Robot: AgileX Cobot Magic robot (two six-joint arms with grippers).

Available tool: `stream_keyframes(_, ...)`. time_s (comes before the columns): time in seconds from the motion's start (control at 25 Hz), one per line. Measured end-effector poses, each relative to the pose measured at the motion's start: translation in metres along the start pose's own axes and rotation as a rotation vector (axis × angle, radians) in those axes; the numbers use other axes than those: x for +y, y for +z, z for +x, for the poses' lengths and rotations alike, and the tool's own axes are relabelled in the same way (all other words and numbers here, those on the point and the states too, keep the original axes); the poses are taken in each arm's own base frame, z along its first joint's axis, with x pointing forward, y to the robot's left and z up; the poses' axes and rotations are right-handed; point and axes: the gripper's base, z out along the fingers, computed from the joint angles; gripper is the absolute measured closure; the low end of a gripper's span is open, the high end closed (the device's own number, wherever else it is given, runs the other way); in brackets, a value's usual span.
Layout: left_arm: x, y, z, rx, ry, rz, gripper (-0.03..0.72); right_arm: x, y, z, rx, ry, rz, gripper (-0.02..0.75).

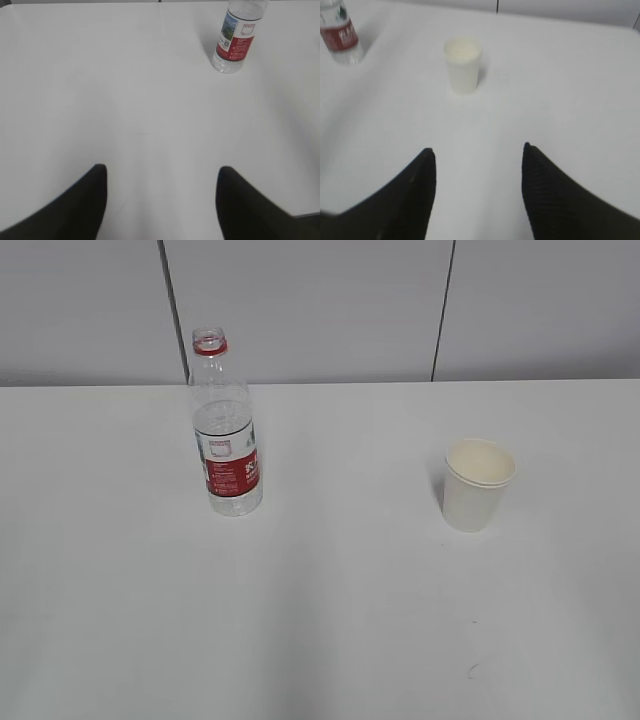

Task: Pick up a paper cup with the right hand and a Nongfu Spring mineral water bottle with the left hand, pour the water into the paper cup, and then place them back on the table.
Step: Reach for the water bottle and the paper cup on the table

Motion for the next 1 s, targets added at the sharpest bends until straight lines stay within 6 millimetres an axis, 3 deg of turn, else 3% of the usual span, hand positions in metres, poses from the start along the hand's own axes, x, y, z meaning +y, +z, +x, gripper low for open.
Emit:
stream_keyframes(0.2, -0.001, -0.006, -0.016, -0.158, 0.002, 0.009, 0.260, -0.003, 0.000, -0.025, -0.219, 0.001, 0.024, 0.323)
stream_keyframes(0.32, -0.002, -0.011, -0.039, -0.372, 0.017, 0.015, 0.260, -0.005, 0.017, -0.040, -0.211, 0.005, 0.028, 0.323)
stream_keyframes(0.44, -0.004, -0.001, -0.058, -0.423, 0.040, 0.011, 0.261, -0.008, 0.041, -0.056, -0.197, 0.010, 0.032, 0.323)
stream_keyframes(0.72, -0.015, 0.055, -0.091, -0.453, 0.081, 0.049, 0.263, -0.015, 0.101, -0.087, -0.256, 0.018, 0.054, 0.323)
stream_keyframes(0.84, -0.020, 0.084, -0.096, -0.482, 0.091, 0.077, 0.263, -0.017, 0.127, -0.084, -0.282, 0.020, 0.065, 0.323)
stream_keyframes(1.0, -0.026, 0.120, -0.086, -0.471, 0.106, 0.109, 0.268, -0.018, 0.156, -0.066, -0.255, 0.021, 0.073, 0.323)
